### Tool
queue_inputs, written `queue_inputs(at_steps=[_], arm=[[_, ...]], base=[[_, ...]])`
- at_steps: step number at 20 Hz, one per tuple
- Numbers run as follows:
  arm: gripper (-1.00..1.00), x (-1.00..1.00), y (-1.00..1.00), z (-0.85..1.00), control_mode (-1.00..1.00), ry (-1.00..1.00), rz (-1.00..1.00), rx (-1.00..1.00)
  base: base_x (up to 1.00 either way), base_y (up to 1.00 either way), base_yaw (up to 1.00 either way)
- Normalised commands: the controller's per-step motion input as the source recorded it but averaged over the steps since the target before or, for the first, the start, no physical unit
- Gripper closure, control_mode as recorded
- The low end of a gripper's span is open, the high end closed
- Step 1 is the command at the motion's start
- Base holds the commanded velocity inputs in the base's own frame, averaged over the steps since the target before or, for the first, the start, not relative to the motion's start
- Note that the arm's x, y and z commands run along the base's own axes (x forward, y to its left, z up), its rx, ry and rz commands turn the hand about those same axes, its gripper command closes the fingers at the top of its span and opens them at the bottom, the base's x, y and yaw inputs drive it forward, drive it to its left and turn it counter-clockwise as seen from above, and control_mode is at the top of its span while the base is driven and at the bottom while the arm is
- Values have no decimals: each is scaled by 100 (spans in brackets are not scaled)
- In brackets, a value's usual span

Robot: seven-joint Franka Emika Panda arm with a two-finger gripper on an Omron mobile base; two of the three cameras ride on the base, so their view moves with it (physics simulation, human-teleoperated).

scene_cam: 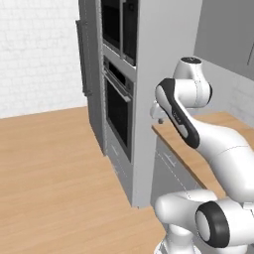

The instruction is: Take a straw from the drawer in front and place it inside the glass cup on the dining counter.

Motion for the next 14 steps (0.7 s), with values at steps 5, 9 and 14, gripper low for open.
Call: queue_inputs(at_steps=[5,9,14], arm=[[-100,0,0,0,100,0,0,0],[-100,0,-9,-40,-100,0,0,0],[-100,1,1,-98,-100,-2,0,-16]], base=[[-12,-26,5],[0,-3,0],[0,0,0]])
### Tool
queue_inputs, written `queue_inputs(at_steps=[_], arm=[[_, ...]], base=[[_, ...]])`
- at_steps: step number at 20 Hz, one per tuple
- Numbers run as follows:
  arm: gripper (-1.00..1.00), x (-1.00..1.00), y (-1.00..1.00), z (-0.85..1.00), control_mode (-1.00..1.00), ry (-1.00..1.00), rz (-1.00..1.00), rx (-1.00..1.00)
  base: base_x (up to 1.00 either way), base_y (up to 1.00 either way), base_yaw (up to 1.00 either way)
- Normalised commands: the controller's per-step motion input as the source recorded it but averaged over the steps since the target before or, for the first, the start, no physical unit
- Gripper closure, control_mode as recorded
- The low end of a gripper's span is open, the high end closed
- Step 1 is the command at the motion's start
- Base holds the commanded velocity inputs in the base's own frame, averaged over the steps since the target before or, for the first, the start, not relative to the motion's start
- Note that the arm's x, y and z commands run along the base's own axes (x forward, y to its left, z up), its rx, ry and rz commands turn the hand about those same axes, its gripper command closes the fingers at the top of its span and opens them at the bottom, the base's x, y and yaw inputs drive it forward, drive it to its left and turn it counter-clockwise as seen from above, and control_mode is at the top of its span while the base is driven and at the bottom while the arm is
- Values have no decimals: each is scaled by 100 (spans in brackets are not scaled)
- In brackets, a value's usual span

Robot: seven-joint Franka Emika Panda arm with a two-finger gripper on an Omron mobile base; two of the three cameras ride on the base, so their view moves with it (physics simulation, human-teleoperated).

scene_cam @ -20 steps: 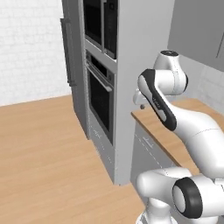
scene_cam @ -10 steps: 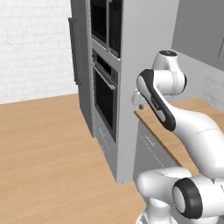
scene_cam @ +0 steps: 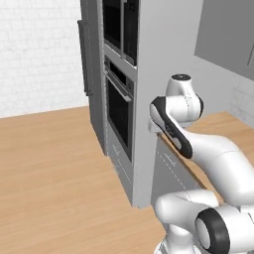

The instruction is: Take a straw from the drawer in front and place it inside the glass cup on the dining counter.

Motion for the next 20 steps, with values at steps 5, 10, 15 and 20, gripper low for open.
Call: queue_inputs(at_steps=[5,10,15,20], arm=[[-100,16,6,-100,-100,2,-5,-25],[-100,21,-10,-84,-100,19,-18,-9],[-100,15,-4,-49,-100,0,-12,-15],[-100,16,-1,-73,-100,0,-15,-35]], base=[[0,0,0],[0,0,0],[0,0,0],[0,0,0]])
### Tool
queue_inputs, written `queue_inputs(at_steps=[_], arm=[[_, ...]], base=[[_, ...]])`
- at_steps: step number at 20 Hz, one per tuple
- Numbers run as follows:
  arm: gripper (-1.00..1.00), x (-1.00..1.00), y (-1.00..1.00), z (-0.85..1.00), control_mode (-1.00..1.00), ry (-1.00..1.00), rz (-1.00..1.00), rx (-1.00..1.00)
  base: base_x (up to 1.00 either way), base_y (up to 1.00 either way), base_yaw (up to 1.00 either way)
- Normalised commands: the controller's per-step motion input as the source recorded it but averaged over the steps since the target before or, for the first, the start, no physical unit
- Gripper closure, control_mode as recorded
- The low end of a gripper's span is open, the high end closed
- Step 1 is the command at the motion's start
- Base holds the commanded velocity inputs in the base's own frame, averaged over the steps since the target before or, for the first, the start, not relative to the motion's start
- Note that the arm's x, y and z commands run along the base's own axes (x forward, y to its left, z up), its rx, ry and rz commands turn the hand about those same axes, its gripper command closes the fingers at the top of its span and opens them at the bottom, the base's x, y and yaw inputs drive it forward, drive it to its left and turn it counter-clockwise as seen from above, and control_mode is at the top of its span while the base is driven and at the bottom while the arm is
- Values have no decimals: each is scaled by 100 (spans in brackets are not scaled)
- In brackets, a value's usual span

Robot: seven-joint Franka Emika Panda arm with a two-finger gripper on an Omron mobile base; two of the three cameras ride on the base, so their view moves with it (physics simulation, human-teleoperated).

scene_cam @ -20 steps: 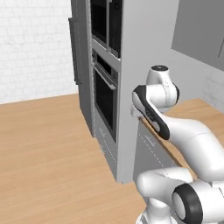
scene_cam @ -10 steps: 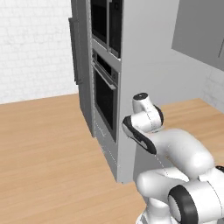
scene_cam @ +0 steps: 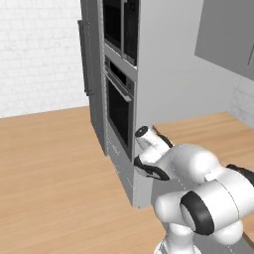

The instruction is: Take a straw from the drawer in front and place it inside the glass cup on the dining counter.

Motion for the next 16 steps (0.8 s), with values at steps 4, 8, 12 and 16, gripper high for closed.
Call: queue_inputs(at_steps=[4,8,12,16], arm=[[-100,17,-5,-23,-100,4,-12,-10],[-100,6,-11,-20,-100,0,-10,-4],[-100,17,-6,-24,-100,2,-9,-8],[-100,16,-10,-20,-100,0,-4,-12]], base=[[0,0,0],[0,0,0],[0,0,0],[0,0,0]])
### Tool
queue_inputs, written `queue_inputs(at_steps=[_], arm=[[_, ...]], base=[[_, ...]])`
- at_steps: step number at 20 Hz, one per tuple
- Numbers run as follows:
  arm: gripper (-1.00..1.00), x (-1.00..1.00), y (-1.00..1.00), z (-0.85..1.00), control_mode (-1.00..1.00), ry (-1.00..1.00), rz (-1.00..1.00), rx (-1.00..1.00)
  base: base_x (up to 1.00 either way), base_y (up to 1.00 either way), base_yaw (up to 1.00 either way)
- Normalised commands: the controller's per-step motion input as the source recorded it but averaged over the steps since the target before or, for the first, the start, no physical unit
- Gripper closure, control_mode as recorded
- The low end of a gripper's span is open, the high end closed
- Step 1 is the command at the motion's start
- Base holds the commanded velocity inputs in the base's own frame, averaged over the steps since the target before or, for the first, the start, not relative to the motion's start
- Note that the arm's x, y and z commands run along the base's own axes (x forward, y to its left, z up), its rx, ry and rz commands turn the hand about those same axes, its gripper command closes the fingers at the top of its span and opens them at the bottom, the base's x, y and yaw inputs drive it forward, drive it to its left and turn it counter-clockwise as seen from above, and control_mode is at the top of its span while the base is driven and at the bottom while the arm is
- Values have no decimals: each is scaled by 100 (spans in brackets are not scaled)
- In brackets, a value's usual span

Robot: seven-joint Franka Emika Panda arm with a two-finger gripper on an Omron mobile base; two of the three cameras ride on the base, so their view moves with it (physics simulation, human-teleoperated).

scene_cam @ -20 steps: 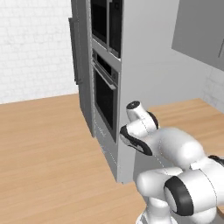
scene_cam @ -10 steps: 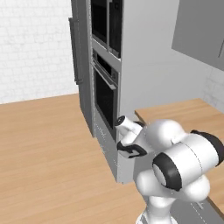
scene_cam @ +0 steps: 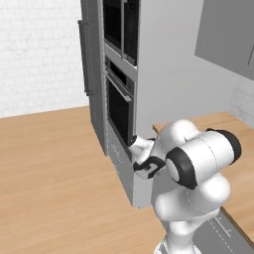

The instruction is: Take a straw from the drawer in front and place it inside the glass cup on the dining counter.

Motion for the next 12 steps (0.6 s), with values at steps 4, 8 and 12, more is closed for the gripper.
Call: queue_inputs(at_steps=[4,8,12], arm=[[-100,9,-6,-1,-100,0,-1,-21],[-100,4,-18,0,-100,0,-1,-19],[-100,3,-49,-1,-100,0,0,-5]], base=[[0,0,0],[0,0,0],[0,0,0]])
